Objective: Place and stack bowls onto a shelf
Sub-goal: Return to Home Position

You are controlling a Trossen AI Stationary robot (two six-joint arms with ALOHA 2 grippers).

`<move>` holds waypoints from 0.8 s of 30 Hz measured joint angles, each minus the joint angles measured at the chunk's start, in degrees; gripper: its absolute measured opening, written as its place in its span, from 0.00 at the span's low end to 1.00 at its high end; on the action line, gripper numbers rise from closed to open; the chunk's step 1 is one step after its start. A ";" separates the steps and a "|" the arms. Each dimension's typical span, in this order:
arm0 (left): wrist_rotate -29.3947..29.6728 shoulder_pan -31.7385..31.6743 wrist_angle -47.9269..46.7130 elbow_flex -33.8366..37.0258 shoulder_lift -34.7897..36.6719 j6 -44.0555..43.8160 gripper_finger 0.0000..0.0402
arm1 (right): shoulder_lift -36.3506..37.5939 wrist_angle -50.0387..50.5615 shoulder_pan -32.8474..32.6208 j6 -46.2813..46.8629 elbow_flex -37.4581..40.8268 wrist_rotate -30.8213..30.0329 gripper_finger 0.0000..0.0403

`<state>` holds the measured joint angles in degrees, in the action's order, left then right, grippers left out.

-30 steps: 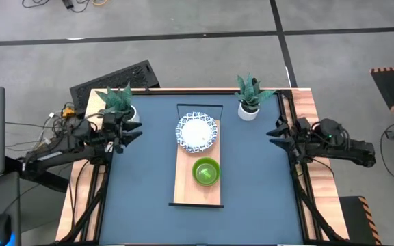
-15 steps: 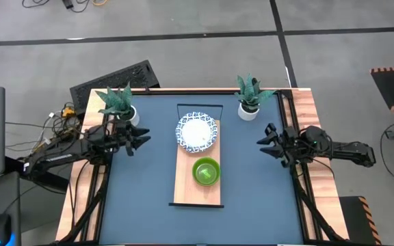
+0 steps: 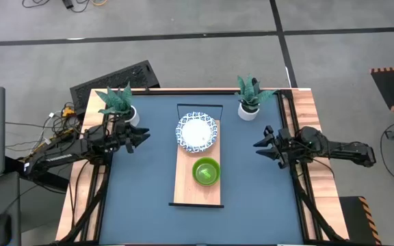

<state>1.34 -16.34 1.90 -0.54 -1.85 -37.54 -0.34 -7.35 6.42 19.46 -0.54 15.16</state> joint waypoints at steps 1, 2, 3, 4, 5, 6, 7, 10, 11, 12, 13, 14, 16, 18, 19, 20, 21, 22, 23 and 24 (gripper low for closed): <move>0.00 0.00 -0.01 0.00 0.00 -0.09 0.57 | 0.00 1.01 0.00 0.02 0.00 -0.02 0.43; 0.00 0.00 -0.01 0.00 0.00 -0.10 0.57 | -0.02 2.05 0.00 0.02 0.00 -0.04 0.43; 0.00 0.00 -0.01 0.02 0.00 -0.15 0.57 | -0.02 2.78 0.00 0.02 0.00 -0.06 0.43; 0.00 0.00 -0.01 0.02 0.00 -0.20 0.57 | -0.02 3.23 0.00 0.02 0.00 -0.11 0.43; 0.00 0.00 -0.01 0.03 0.00 -0.20 0.57 | -0.02 3.69 0.00 0.02 -0.02 -0.15 0.43; 0.00 0.00 -0.01 0.04 0.00 -0.22 0.57 | -0.02 3.69 0.00 0.02 -0.02 -0.17 0.43; 0.00 0.00 -0.01 0.07 0.00 -0.22 0.57 | -0.02 3.72 0.00 0.02 -0.02 -0.16 0.43; -0.02 0.00 -0.01 0.07 0.00 -0.22 0.57 | -0.02 3.82 0.00 0.02 -0.02 -0.16 0.43; -0.02 0.00 -0.02 0.07 0.00 -0.22 0.57 | -0.02 3.81 0.00 0.02 -0.02 -0.16 0.43; -0.01 0.00 -0.01 0.07 0.00 -0.22 0.57 | -0.02 3.84 0.00 0.02 -0.02 -0.15 0.43; -0.02 0.00 -0.01 0.09 0.00 -0.22 0.57 | -0.02 3.90 0.00 0.03 -0.02 -0.15 0.43; -0.02 0.00 -0.01 0.11 0.00 -0.22 0.57 | -0.02 3.94 0.00 0.04 -0.02 -0.15 0.43; -0.02 0.00 -0.01 0.11 0.00 -0.22 0.57 | -0.02 3.98 0.00 0.04 -0.02 -0.15 0.43; -0.02 0.00 -0.02 0.11 0.00 -0.22 0.57 | -0.02 4.06 0.00 0.04 -0.02 -0.15 0.43; -0.02 0.00 -0.02 0.11 0.00 -0.22 0.57 | -0.02 4.10 0.00 0.04 -0.02 -0.15 0.43; -0.02 0.00 -0.03 0.11 0.00 -0.22 0.57 | -0.02 4.13 0.00 0.05 -0.02 -0.13 0.43; -0.02 0.00 -0.03 0.11 0.00 -0.22 0.57 | -0.02 4.14 0.00 0.06 -0.02 -0.13 0.43; -0.02 0.00 -0.01 0.13 0.00 -0.22 0.57 | -0.02 4.15 0.00 0.06 -0.02 -0.13 0.43; -0.02 0.00 -0.03 0.13 0.00 -0.22 0.57 | -0.02 4.17 0.00 0.08 -0.02 -0.13 0.43; -0.02 0.00 -0.03 0.13 0.00 -0.22 0.57 | -0.02 4.21 0.00 0.09 -0.01 -0.13 0.43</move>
<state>1.32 -16.34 1.87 -0.40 -1.85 -37.76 -0.36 -3.15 6.42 19.55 -0.55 15.03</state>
